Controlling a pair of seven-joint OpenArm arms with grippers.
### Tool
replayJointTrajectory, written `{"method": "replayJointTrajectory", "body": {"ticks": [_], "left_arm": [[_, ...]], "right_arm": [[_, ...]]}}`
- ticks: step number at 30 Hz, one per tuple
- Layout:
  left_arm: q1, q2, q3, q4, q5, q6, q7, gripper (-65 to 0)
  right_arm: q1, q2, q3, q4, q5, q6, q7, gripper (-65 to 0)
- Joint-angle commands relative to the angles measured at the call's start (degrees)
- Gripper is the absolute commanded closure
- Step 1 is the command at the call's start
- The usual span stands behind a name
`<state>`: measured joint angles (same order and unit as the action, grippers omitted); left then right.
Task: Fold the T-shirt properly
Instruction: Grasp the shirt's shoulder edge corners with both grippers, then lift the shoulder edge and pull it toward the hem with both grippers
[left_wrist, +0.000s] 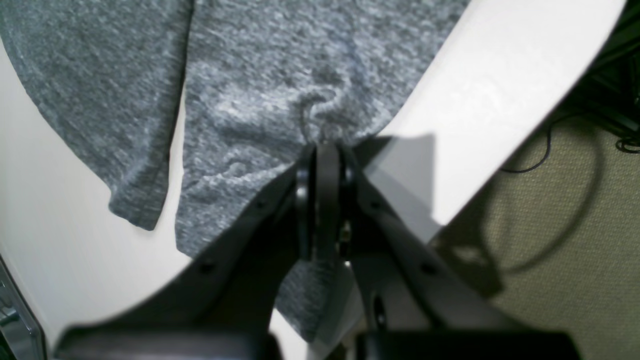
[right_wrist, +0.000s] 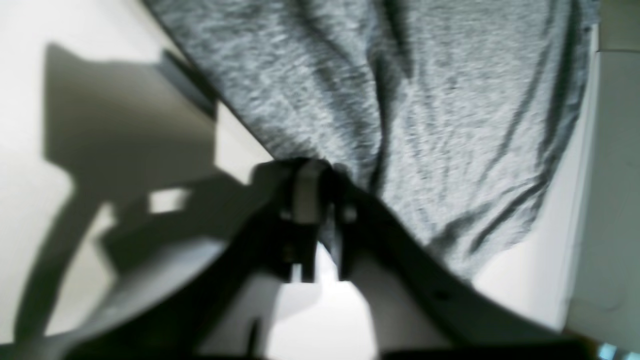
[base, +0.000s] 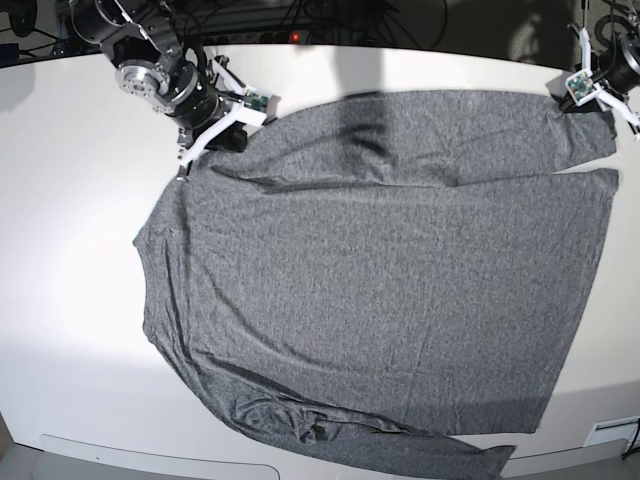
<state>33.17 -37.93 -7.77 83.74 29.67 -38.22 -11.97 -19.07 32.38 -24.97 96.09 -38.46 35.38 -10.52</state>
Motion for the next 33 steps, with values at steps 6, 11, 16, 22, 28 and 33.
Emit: {"method": "replayJointTrajectory", "body": {"ticks": [6, 11, 16, 22, 28, 33], "left_arm": [[0.7, -0.7, 0.0, -0.1, -0.8, -1.8, 2.1, 0.0], [1.3, -1.3, -2.5, 1.0, -11.0, -1.8, 2.1, 0.0], [4.0, -1.5, -9.1, 6.9, -17.9, -1.8, 2.1, 0.0], [4.6, -1.5, -14.8, 13.5, -23.3, -1.8, 3.8, 0.0], [0.6, -1.2, -15.7, 13.8, -24.2, -1.4, 6.0, 0.0], [-4.4, -1.0, -15.3, 12.5, -24.2, -1.4, 7.7, 0.0]], "right_arm": [[0.3, 0.6, -0.2, -0.2, 4.7, 1.8, -1.0, 0.0], [-0.4, 1.6, 0.6, 3.2, 10.3, 0.2, -1.0, 0.0], [-0.8, 1.7, 5.0, 9.4, 15.3, 0.2, -1.3, 0.0], [-0.8, 1.7, 8.1, 11.3, 16.6, -1.6, -1.5, 0.0], [1.0, 1.4, 9.2, 11.3, 16.6, -9.4, -3.9, 0.0], [3.6, -1.7, 9.2, 10.7, 16.6, -11.4, -4.4, 0.0]]}}
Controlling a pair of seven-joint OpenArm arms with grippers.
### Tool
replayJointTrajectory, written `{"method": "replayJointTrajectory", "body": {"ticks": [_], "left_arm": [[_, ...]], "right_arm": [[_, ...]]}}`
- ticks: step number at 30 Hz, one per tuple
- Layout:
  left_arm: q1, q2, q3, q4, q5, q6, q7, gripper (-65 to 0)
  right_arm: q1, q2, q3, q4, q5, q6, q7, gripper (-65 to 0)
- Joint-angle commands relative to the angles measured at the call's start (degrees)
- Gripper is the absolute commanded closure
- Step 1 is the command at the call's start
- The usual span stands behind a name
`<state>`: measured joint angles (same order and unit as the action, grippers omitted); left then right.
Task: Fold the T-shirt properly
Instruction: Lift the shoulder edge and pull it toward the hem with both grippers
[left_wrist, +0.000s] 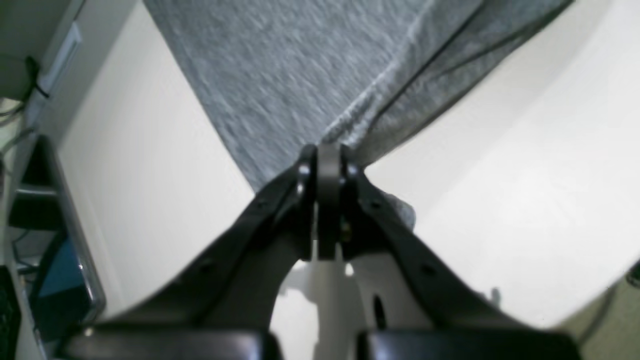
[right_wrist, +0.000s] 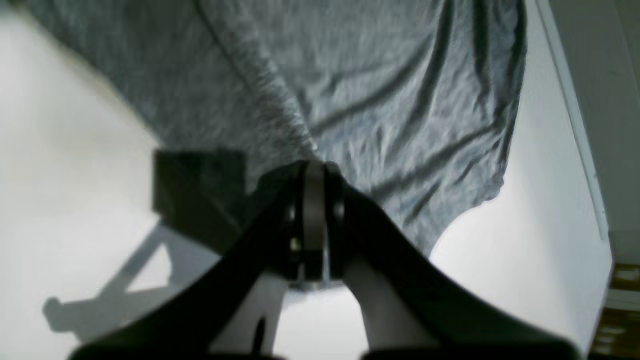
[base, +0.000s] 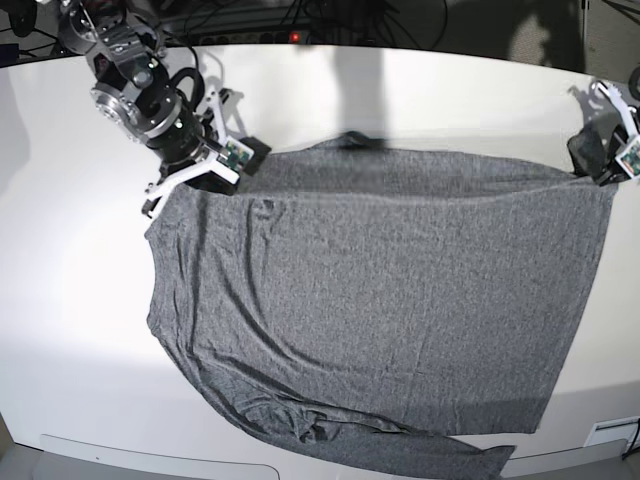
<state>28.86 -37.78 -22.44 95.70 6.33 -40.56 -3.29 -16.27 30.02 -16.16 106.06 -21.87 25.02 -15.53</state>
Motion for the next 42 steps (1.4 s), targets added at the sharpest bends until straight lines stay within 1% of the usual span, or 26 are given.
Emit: {"method": "replayJointTrajectory", "body": {"ticks": [1, 4, 8, 12, 15, 21, 26, 31, 39, 40, 41, 42], "left_arm": [[-1.2, -1.1, -0.2, 0.2, -0.9, 1.0, -1.0, 0.0], [-4.8, -1.1, 2.0, -2.3, -0.8, 0.9, -1.0, 0.0], [-11.1, -1.1, 7.1, -7.7, -0.2, 1.0, -1.0, 0.0], [-17.9, -1.2, 11.1, -13.0, -0.2, 3.9, -0.7, 0.0], [-22.9, -1.2, 12.6, -16.9, -0.2, 3.9, 0.4, 0.0], [-29.9, -1.2, 14.1, -24.7, -0.2, 3.8, 0.3, 0.0], [-31.1, -1.1, 14.7, -27.0, -0.2, 3.5, -0.4, 0.0], [-31.1, -1.1, 14.7, -27.0, -0.2, 3.5, -2.4, 0.0], [-31.1, -1.2, 14.7, -27.0, -0.2, 3.5, -2.5, 0.0], [-31.1, -1.2, 14.7, -27.0, -0.2, 3.5, -2.6, -3.8], [-31.1, -1.2, 14.7, -27.0, -0.2, 3.5, -2.7, -10.5], [-31.1, -1.2, 14.7, -27.0, -0.2, 3.5, -2.8, -16.0]], "right_arm": [[1.5, -0.2, 0.4, 0.2, 0.0, -1.1, 0.6, 0.0], [3.7, -2.1, 0.4, -2.6, 0.1, -1.1, 0.6, 0.0], [7.5, -4.5, 0.4, -7.5, 0.1, -1.8, 0.7, 0.0], [12.1, -7.2, 0.4, -12.4, 0.1, -1.9, 0.7, 0.0], [15.9, -9.6, 0.4, -16.8, 0.0, -1.9, 0.7, 0.0], [22.2, -13.9, 0.4, -23.2, -0.2, -1.9, 0.0, 0.0], [22.9, -15.1, 0.4, -23.6, -0.4, -1.8, -0.6, 0.0], [22.9, -15.1, 0.4, -23.6, -0.4, -1.9, -2.0, 0.0], [22.9, -15.1, 0.4, -23.6, -0.4, -1.9, -1.9, 0.0], [22.9, -15.1, 0.4, -23.6, -0.4, -1.9, -1.9, 0.0], [22.9, -15.1, 0.4, -23.6, -0.4, -1.9, -1.9, 0.0], [23.0, -15.1, 0.4, -23.6, -0.4, -1.9, -1.9, -1.5]]}}
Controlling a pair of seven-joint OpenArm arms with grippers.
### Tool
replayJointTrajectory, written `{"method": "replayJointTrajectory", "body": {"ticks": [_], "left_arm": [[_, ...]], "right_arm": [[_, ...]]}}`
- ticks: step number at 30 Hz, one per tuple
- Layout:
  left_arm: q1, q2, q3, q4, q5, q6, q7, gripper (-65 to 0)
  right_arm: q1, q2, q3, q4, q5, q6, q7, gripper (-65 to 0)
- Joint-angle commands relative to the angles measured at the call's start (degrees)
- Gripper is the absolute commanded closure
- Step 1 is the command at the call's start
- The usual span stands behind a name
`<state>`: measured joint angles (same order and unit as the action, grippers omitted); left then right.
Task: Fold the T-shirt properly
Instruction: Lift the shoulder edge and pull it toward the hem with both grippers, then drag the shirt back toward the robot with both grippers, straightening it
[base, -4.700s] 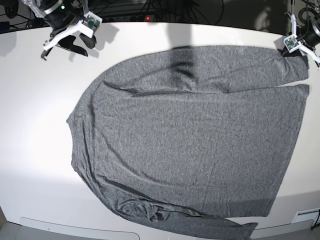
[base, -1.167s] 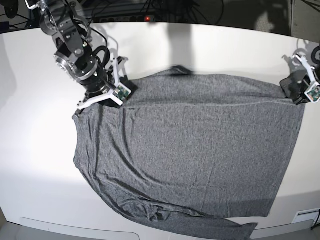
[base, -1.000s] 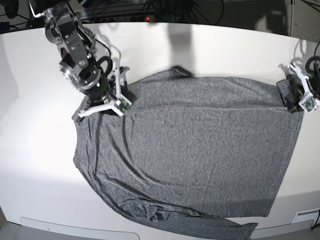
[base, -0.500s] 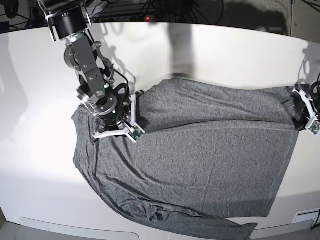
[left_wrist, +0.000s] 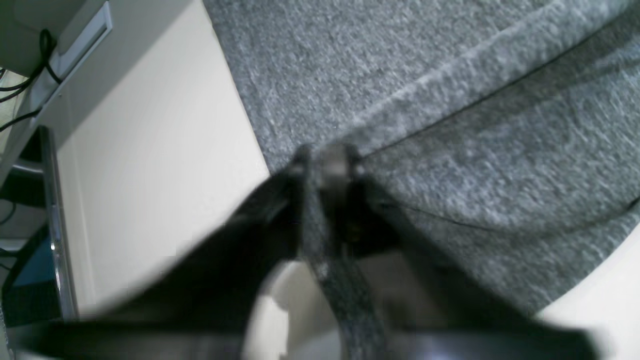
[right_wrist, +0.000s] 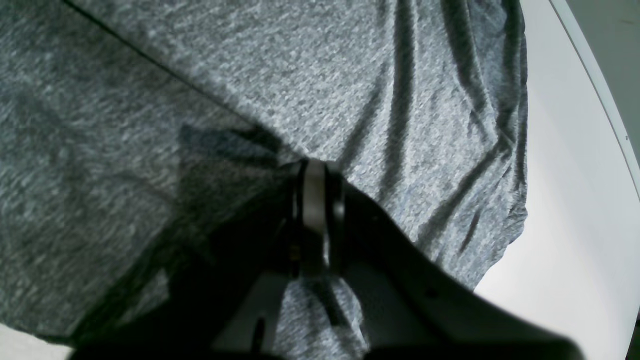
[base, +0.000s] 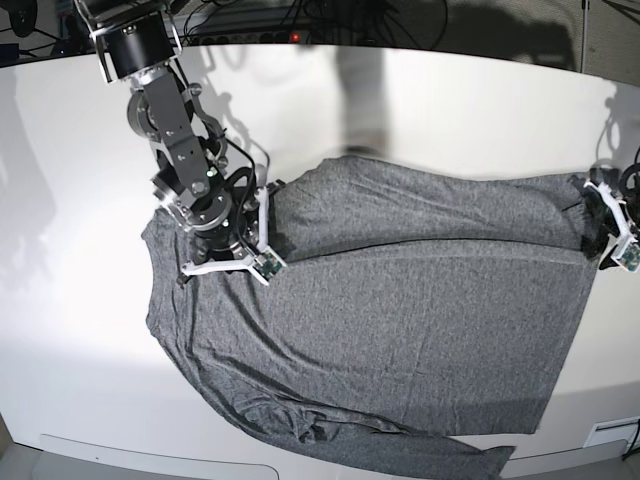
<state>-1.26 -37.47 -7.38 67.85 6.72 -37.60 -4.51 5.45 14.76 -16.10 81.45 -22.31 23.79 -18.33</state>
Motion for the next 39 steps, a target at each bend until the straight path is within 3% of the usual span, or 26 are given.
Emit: {"method": "replayJointTrajectory", "body": {"ticks": [1, 3, 4, 10, 16, 19, 22, 26, 33, 39], "left_arm": [[-1.0, -1.5, -0.4, 0.9, -0.6, 1.0, -1.5, -19.5], [-1.0, -1.5, -0.4, 0.9, -0.6, 3.6, -1.5, -20.7], [-1.0, -1.6, -0.4, 0.9, -0.6, 4.8, -1.4, -20.7], [-1.0, -4.2, -0.4, 0.9, -0.8, 6.4, 1.0, -20.6], [0.2, -7.3, -0.4, 1.9, -1.0, 5.9, 7.8, -20.0], [2.4, -8.0, -0.4, 3.8, -0.8, 2.8, 9.2, -20.0], [6.2, -8.1, -0.4, 6.6, -0.5, 0.0, 9.1, -20.0], [11.7, -8.1, -0.4, 8.9, 6.2, -0.4, 4.7, -20.0], [17.8, -7.9, -0.4, 8.8, 23.0, -0.3, -9.1, -20.0], [16.1, -4.9, -0.4, 8.6, 28.5, -0.2, -10.4, -20.0]], "right_arm": [[1.3, 0.2, 0.3, 1.0, 0.1, -0.7, 0.9, -8.6], [1.4, 0.2, 0.3, 1.0, 0.1, -0.9, 0.9, -20.1], [1.6, 0.1, 0.3, 1.0, 0.2, -1.5, 0.9, -22.7], [2.1, 0.2, 0.3, 2.4, 0.5, -6.1, -1.5, -23.0], [0.2, 0.5, 0.3, 9.4, 3.5, -6.0, -6.4, -22.9], [-2.4, 0.7, 0.3, 12.3, 3.5, -5.5, -7.5, -22.9], [-5.5, 2.8, 0.3, 13.9, 3.5, -2.6, -7.6, -22.9], [-8.6, 6.6, 0.3, 14.4, 3.5, -2.5, -8.3, -22.9], [-12.3, 11.9, 0.3, 14.4, 3.4, -2.5, -9.2, -22.9], [-12.5, 12.2, 0.3, 14.4, 3.5, -2.6, -10.9, -22.9]]}}
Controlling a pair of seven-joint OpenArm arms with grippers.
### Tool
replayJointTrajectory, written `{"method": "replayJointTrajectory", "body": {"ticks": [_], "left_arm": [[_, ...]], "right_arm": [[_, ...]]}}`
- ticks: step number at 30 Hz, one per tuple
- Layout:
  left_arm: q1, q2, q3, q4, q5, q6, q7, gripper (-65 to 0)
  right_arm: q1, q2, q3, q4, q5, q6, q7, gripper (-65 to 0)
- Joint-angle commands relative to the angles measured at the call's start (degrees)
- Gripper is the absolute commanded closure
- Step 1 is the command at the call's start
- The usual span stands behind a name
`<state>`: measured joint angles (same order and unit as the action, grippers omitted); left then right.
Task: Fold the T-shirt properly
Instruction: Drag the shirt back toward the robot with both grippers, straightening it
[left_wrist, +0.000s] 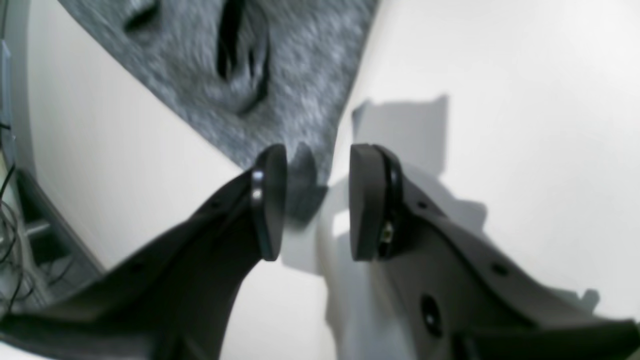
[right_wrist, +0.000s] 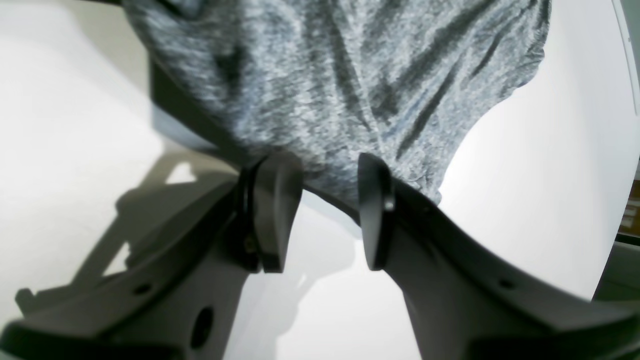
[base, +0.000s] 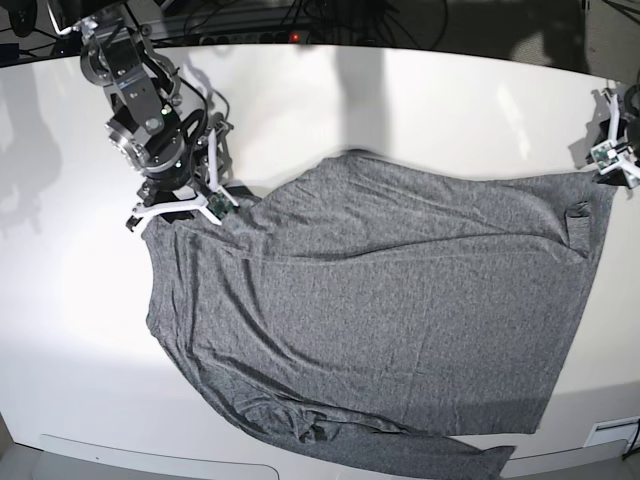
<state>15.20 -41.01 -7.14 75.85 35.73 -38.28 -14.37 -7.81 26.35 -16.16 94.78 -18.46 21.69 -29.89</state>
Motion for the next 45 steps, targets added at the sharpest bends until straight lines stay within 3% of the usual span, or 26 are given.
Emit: {"method": "replayJointTrajectory", "body": {"ticks": [1, 5, 11, 14, 18, 24, 26, 29, 32, 35, 37, 42, 45], "left_arm": [[-0.5, -0.6, -0.6, 0.6, 0.5, 0.5, -1.0, -20.0], [-1.8, 2.0, -0.6, 0.6, 4.0, 0.5, -1.6, -20.0], [-4.6, 2.1, 0.0, -0.7, 3.9, 0.5, -2.0, -20.0], [-6.5, 2.1, 3.4, -3.9, 4.0, 0.5, -1.7, -20.0], [-9.6, 2.1, 10.9, -8.9, 9.3, 0.5, -1.0, -20.0], [-11.5, 1.6, 15.9, -11.6, 9.3, 0.7, 4.3, -19.9], [-11.4, 0.9, 15.9, -11.6, 9.2, 0.7, 4.3, -14.7], [-11.4, -0.6, 15.9, -11.6, 9.2, -1.2, 4.5, 0.0], [-11.4, -2.2, 15.9, -11.6, 8.3, -1.7, 4.5, 0.0], [-10.3, -4.5, 15.9, -11.5, 2.3, -1.7, 5.4, 0.0], [-9.0, -6.1, 15.9, -10.9, -1.8, -1.7, 5.3, 0.0], [-6.9, -8.1, 15.9, -8.2, -7.2, -1.7, 4.8, 0.0], [-6.8, -8.1, 15.9, -6.8, -9.4, -1.7, 4.8, 0.0]], "right_arm": [[0.8, 0.6, 0.3, 1.1, -0.4, -0.4, 0.7, -22.9], [0.8, 0.6, 0.3, 1.1, -0.4, -0.5, 0.2, -22.9], [0.8, 0.6, 0.3, 1.1, -0.4, -0.5, 0.2, -22.9], [0.8, 0.7, 0.3, 1.1, -0.4, -0.5, 0.2, -22.9], [0.8, 0.7, 0.3, 1.1, -0.4, -0.5, 0.1, -22.9], [0.8, 1.2, 0.4, 1.1, -0.4, -0.4, 0.0, -22.9], [0.8, 1.1, 0.4, 1.1, -0.4, -0.5, 0.0, -22.9], [0.8, 1.1, 0.4, 1.1, -0.4, -0.5, 0.0, -22.9], [0.8, 1.1, 0.4, 1.1, -0.4, -0.5, 0.0, -22.9], [0.8, 1.1, 0.4, 1.1, -0.3, -0.4, 0.0, -22.9], [0.8, 1.1, 0.4, 1.1, -0.3, 1.4, 0.0, -22.9], [0.8, 1.1, 0.4, 1.1, 4.3, 11.0, 0.1, -23.2], [0.8, 1.1, 0.4, 1.1, 5.2, 14.7, 0.0, -31.2]]}}
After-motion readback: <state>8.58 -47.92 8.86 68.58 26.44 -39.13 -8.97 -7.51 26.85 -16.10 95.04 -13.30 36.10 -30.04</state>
